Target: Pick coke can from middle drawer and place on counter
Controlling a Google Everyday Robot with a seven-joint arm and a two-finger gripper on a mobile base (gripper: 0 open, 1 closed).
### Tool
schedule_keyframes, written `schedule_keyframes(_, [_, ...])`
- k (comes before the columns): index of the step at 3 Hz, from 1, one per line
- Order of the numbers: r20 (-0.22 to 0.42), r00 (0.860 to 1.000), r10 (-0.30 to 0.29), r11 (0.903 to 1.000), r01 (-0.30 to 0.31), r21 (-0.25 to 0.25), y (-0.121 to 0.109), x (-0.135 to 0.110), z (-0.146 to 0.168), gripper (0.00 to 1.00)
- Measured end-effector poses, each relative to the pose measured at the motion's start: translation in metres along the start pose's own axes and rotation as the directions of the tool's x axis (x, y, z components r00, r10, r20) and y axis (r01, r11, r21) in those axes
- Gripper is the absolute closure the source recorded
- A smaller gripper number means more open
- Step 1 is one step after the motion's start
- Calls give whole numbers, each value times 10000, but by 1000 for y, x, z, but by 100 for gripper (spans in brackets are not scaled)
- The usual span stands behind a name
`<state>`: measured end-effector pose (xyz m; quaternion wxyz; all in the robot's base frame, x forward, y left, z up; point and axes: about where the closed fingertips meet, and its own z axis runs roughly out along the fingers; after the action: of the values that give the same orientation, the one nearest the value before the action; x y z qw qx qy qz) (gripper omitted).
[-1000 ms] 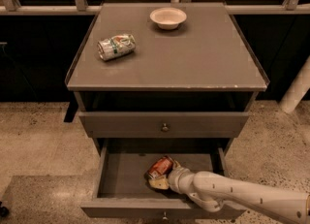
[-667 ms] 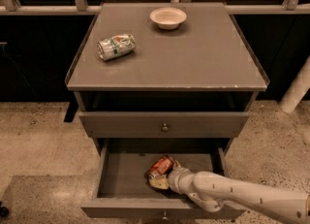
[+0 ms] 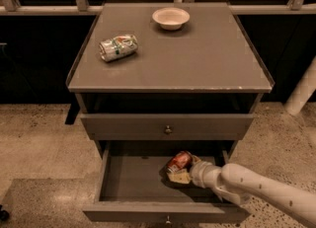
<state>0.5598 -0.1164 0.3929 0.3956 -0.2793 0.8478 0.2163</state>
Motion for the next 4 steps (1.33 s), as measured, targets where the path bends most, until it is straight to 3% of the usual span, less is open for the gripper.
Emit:
schedule_keyframes(1, [159,9998,103,9999,-102,-24,-51,-17,-45,100])
schedule_keyframes(2, [-21,9998,205,9980,-206,-600,-64,-22,-90,100])
schedule_keyframes(3, [-82,9998,183,9887,-193,-1484,-40,-21,-90,100])
schedule_keyframes(4, [-82,9998,182,9887,-193,-1486,-40,-21,-90,100])
